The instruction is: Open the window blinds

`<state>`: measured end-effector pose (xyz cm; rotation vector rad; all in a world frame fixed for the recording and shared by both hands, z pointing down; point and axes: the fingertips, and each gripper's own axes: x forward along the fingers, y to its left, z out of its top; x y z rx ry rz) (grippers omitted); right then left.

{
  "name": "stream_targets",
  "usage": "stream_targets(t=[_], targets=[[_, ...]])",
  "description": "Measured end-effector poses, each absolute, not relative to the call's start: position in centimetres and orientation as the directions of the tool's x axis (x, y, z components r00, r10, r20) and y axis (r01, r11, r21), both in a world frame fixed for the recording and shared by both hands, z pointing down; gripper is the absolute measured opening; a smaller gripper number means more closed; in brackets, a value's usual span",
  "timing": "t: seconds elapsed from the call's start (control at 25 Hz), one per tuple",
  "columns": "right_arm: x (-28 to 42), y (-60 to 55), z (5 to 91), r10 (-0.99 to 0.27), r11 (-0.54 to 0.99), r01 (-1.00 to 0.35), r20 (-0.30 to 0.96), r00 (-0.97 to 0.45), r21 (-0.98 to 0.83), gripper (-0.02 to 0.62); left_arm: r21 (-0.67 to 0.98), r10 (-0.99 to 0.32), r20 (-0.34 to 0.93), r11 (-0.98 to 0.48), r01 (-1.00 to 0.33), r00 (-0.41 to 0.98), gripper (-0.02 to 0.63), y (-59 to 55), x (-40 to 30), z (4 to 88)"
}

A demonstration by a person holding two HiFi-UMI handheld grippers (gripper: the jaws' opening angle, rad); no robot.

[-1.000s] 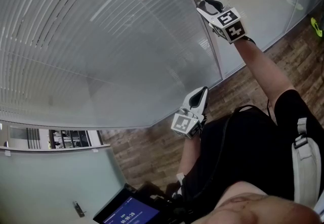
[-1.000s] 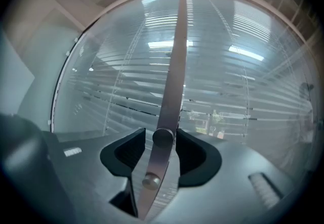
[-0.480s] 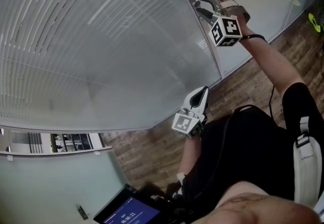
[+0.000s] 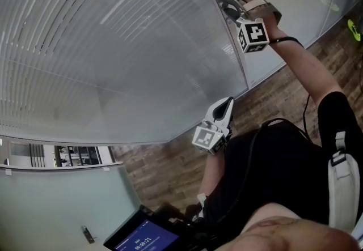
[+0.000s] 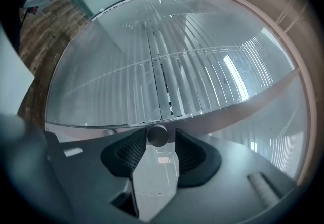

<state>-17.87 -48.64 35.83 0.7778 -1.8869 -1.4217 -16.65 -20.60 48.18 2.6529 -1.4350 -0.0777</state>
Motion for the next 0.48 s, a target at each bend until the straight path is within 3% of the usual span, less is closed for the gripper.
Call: stream_targets(t=[0.28, 0.48], targets=[[-18.04, -49.03, 36.23, -0.782, 0.214, -0.043, 0.145, -0.606, 0.976, 0.123, 0.116, -0.843, -0.014, -0.535, -0.837, 0.537, 0.002, -20.91, -17.23, 48.73], [-17.99, -49.03, 36.15, -0.785, 0.199, -0.048, 0.130, -0.606, 0.979, 0.123, 0.141, -0.840, 0.025, -0.534, -0.834, 0.542, 0.002, -20.96, -16.83, 47.79]])
